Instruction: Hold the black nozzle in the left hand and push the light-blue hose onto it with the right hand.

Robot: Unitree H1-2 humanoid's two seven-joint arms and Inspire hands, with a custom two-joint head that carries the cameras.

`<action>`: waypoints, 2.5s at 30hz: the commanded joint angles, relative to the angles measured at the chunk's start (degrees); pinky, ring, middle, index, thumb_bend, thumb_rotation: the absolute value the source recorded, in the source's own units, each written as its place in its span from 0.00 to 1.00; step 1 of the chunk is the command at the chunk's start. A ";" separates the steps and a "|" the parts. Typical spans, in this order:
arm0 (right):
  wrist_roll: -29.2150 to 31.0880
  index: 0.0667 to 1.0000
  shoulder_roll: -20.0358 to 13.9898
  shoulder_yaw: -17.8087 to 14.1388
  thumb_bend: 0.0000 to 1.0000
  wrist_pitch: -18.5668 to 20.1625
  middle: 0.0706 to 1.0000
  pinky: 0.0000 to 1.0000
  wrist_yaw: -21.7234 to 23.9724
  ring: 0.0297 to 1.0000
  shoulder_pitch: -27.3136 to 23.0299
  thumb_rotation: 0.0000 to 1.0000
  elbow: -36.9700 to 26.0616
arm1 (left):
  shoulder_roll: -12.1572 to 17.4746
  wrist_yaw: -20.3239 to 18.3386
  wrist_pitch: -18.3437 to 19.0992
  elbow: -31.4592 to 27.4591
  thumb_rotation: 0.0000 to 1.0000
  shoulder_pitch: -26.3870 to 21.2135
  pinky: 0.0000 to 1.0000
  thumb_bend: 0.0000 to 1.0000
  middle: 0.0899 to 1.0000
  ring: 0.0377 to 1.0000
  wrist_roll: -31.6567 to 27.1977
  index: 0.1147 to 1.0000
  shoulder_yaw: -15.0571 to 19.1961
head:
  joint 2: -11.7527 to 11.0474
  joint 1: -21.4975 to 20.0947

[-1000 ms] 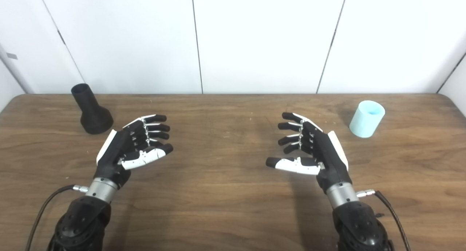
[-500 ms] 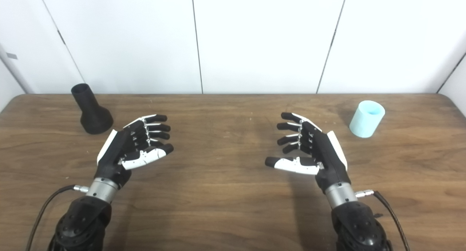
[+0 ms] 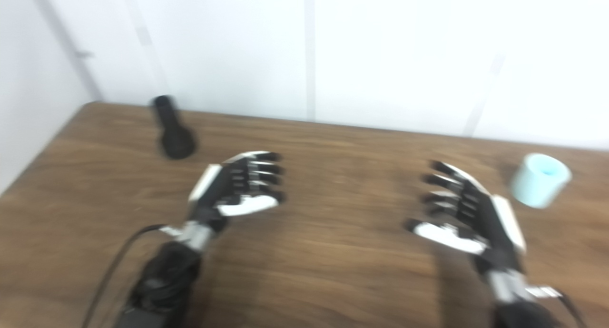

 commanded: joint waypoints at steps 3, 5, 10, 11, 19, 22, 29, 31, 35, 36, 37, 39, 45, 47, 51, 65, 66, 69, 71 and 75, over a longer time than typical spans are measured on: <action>2.99 0.80 -1.04 -1.42 0.72 -2.78 0.73 0.53 0.68 0.59 -0.60 0.01 -1.20 | -0.99 1.51 -2.56 0.05 0.07 -1.67 0.48 0.73 0.59 0.58 1.99 0.58 -0.86 | -0.94 2.16; 3.96 0.80 -1.38 -1.66 0.70 -4.45 0.74 0.50 1.19 0.59 -0.55 0.00 -0.45 | -1.48 1.56 -2.30 0.12 0.07 -1.60 0.48 0.73 0.59 0.58 1.85 0.58 -1.00 | -1.10 2.75; 4.72 0.81 -1.75 -1.74 0.68 -5.81 0.74 0.51 1.35 0.59 -0.36 0.00 0.01 | -2.25 1.52 -2.33 0.22 0.06 -1.41 0.48 0.73 0.59 0.58 1.56 0.58 -0.91 | -1.47 3.43; 4.82 0.81 -1.76 -1.73 0.67 -5.88 0.75 0.52 1.36 0.59 -0.35 0.00 0.12 | -2.28 1.44 -2.54 0.37 0.06 -1.46 0.48 0.73 0.59 0.58 1.43 0.58 -0.89 | -1.59 3.62; 4.56 0.82 -1.96 -1.50 0.66 -5.95 0.75 0.53 1.55 0.59 -0.49 0.00 0.76 | -1.56 2.73 -2.89 0.02 0.04 -1.98 0.47 0.72 0.58 0.58 2.28 0.58 0.69 | -1.55 3.30; 4.74 0.82 -1.94 -1.59 0.67 -6.06 0.75 0.52 1.59 0.59 -0.46 0.00 0.84 | -1.18 3.11 -2.38 -1.11 0.03 -2.09 0.47 0.71 0.58 0.58 2.51 0.57 1.48 | -1.55 3.30; 4.63 0.80 -2.19 -1.69 0.68 -6.85 0.74 0.51 1.75 0.58 -0.81 0.00 1.96 | 2.13 5.63 -2.03 -3.46 0.07 -4.85 0.45 0.70 0.61 0.58 3.34 0.58 6.82 | -2.19 2.97; 4.75 0.81 -2.16 -1.72 0.68 -6.82 0.74 0.51 1.76 0.59 -0.88 0.00 2.08 | 4.06 5.52 -2.28 -4.23 0.06 -5.78 0.46 0.71 0.64 0.61 4.63 0.61 7.20 | -2.14 2.90; 4.61 0.81 -2.01 -1.65 0.67 -6.91 0.75 0.52 1.64 0.59 -0.95 0.00 2.62 | 10.63 4.04 -2.70 -4.96 0.00 -7.62 0.68 0.72 0.76 0.81 9.84 0.71 6.47 | -2.30 3.00; 4.59 0.81 -2.02 -1.64 0.67 -6.96 0.75 0.52 1.65 0.59 -0.93 0.00 2.68 | 11.41 3.94 -2.72 -5.03 0.00 -7.81 0.70 0.72 0.77 0.82 10.45 0.71 6.30 | -2.35 3.05; 4.51 0.81 -2.06 -1.63 0.67 -7.03 0.75 0.52 1.65 0.59 -0.87 0.00 2.74 | 12.65 3.75 -2.60 -5.39 0.00 -8.13 0.71 0.72 0.78 0.83 11.44 0.71 6.20 | -2.39 3.18; 4.38 0.81 -2.18 -1.62 0.67 -7.18 0.75 0.53 1.68 0.59 -0.80 0.00 2.89 | 14.73 3.62 -1.82 -6.27 0.00 -8.73 0.74 0.73 0.80 0.85 13.95 0.72 5.88 | -2.40 3.27; 4.45 0.83 -2.20 -1.79 0.66 -7.02 0.75 0.54 1.56 0.60 -0.77 0.00 2.88 | 19.77 2.98 3.47 -9.50 0.05 -11.07 0.86 0.75 0.91 0.92 23.92 0.80 5.27 | -2.31 3.36; 4.66 0.83 -2.12 -1.88 0.66 -6.87 0.75 0.54 1.53 0.60 -0.80 0.00 2.94 | 20.72 2.89 4.56 -9.38 0.07 -11.97 0.87 0.75 0.91 0.93 25.08 0.82 5.72 | -2.26 3.57; 5.00 0.83 -1.68 -2.01 0.65 -6.79 0.76 0.54 1.34 0.60 -0.91 0.00 3.06 | 22.15 6.15 2.06 -2.93 0.10 -14.84 0.88 0.75 0.92 0.94 24.94 0.85 7.99 | -2.51 3.46; 5.08 0.82 -1.70 -2.11 0.66 -7.84 0.75 0.53 1.55 0.59 -1.28 0.00 3.69 | 24.01 11.21 0.85 7.99 0.14 -19.17 0.90 0.83 0.96 0.97 24.36 0.90 10.90 | -2.65 3.26; 5.16 0.82 -1.77 -2.16 0.66 -7.81 0.75 0.53 1.60 0.59 -1.28 0.00 3.63 | 23.78 10.92 1.91 7.43 0.14 -19.09 0.90 0.83 0.96 0.97 24.32 0.90 10.90 | -2.62 3.27; 5.50 0.82 -1.98 -2.37 0.66 -7.79 0.75 0.53 1.75 0.59 -1.24 0.00 3.60 | 23.36 10.60 4.14 6.32 0.12 -18.75 0.89 0.83 0.95 0.97 24.84 0.94 10.45 | -2.52 3.43; 5.56 0.82 -2.04 -2.44 0.66 -7.84 0.75 0.53 1.78 0.59 -1.21 0.00 3.63 | 23.38 10.38 5.79 6.16 0.13 -18.62 0.89 0.84 0.95 0.97 25.43 0.96 9.95 | -2.52 3.48; 5.68 0.82 -2.15 -2.51 0.65 -7.85 0.75 0.55 1.81 0.60 -1.26 0.00 3.74 | 23.69 9.94 8.64 7.05 0.17 -18.50 0.90 0.87 0.95 0.97 25.98 0.96 9.04 | -2.52 3.43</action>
